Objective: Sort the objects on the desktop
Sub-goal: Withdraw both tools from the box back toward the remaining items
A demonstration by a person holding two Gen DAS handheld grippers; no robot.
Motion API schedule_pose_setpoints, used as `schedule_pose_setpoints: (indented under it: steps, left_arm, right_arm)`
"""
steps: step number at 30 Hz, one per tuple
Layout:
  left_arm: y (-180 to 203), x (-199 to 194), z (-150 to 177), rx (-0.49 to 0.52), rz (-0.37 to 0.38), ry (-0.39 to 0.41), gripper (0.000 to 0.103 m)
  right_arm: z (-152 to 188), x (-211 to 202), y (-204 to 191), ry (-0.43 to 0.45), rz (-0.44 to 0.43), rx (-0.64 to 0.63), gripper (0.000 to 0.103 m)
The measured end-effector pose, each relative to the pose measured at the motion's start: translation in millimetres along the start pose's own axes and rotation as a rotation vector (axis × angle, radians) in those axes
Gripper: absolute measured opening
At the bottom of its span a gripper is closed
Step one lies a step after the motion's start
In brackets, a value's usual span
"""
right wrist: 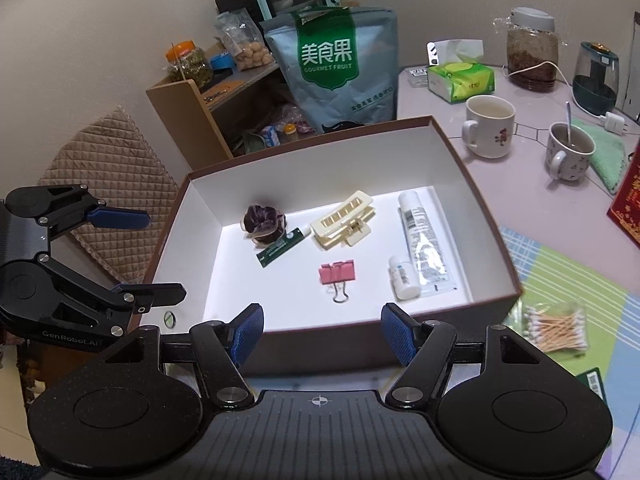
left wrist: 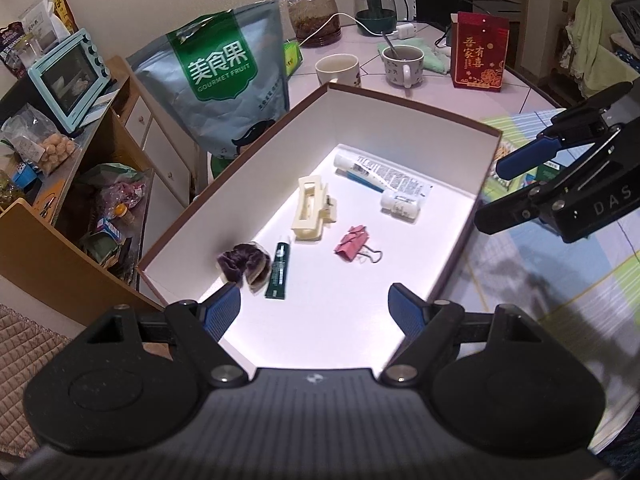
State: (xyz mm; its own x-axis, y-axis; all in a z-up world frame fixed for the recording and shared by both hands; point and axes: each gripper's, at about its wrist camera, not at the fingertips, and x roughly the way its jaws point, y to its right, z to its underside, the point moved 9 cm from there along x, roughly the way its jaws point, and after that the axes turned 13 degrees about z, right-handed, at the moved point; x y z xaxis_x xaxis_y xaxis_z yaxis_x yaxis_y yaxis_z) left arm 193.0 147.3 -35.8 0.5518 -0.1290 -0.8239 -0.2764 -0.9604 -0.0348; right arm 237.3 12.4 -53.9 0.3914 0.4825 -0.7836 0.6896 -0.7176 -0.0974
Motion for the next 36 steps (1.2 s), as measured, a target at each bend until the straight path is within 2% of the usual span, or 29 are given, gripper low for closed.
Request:
schedule_pose_setpoints:
  steps: [12, 19, 28, 34, 36]
  left_arm:
    - [61.0, -0.9, -10.7, -0.027, 0.004, 0.026, 0.078]
    - [102.3, 9.2, -16.0, -0.057, 0.042, 0.062, 0.078]
    - [165.8, 52.4, -28.4, -0.06, 0.171, 0.055, 0.074]
    - [184.1, 85.6, -32.7, -0.075, 0.209, 0.011, 0.074]
    - [183.8, 93.9, -34.4, -0.079, 0.212, -0.003, 0.074]
  right_arm:
    - [29.4, -38.5, 56.3, 0.014, 0.004, 0.025, 0.068]
    - [69.9, -58.4, 123.4, -0.017, 0.097, 0.077, 0.068]
    - [120.5, -72.2, 199.5, -0.06, 0.189, 0.141, 0.068]
    - [142.0, -60.4, 226.0, -0.097, 0.196, 0.154, 0.068]
    - [143.3, -52.5, 234.6, -0.104, 0.16, 0.199, 0.068]
